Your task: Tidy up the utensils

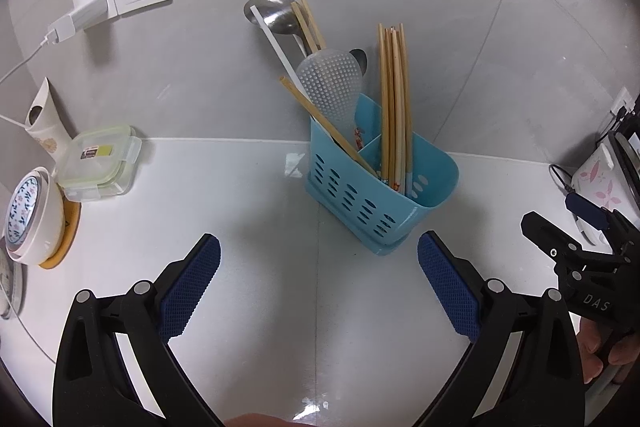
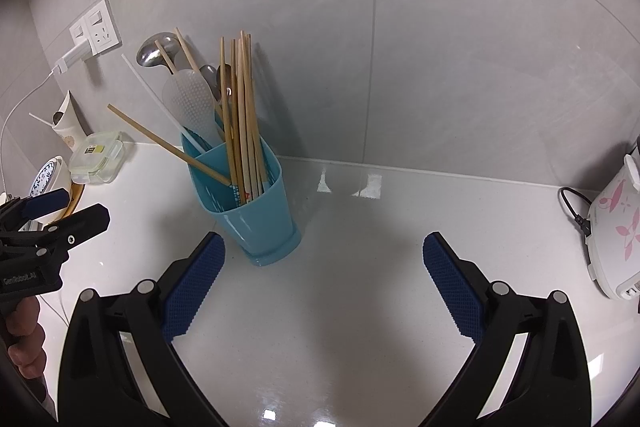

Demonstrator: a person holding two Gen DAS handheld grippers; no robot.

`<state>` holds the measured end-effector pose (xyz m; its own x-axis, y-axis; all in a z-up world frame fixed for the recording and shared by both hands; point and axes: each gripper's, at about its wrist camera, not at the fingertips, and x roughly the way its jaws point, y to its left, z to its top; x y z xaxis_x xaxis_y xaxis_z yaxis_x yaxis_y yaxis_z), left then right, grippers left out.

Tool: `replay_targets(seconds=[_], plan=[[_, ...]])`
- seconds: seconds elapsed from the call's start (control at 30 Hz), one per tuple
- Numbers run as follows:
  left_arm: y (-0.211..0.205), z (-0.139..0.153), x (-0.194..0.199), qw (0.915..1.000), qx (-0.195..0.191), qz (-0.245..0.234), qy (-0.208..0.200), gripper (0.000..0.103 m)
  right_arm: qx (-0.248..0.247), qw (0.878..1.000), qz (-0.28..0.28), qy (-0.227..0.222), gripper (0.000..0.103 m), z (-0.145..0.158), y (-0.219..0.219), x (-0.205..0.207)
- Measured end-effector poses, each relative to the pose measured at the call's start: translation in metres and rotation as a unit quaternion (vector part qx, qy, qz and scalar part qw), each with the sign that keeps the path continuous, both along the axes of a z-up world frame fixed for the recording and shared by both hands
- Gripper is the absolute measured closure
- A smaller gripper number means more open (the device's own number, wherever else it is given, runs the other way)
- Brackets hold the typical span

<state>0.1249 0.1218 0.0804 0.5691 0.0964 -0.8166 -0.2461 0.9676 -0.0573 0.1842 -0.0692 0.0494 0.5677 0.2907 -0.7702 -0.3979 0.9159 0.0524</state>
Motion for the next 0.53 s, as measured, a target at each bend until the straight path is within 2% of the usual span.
replay_targets(seconds=[0.27,0.53], plan=[[-0.003,0.0016,-0.0013,1.0,0.007,0.0,-0.004,0.006,0.002,1.0,0.0,-0.001,0.008,0.0012,-0.0012,-0.0004],[-0.0026,0.0005,-0.0012,1.0,-0.006,0.0,-0.001,0.006,0.003,1.0,-0.001,0.0,0.008,0.003,-0.0025,0.0003]])
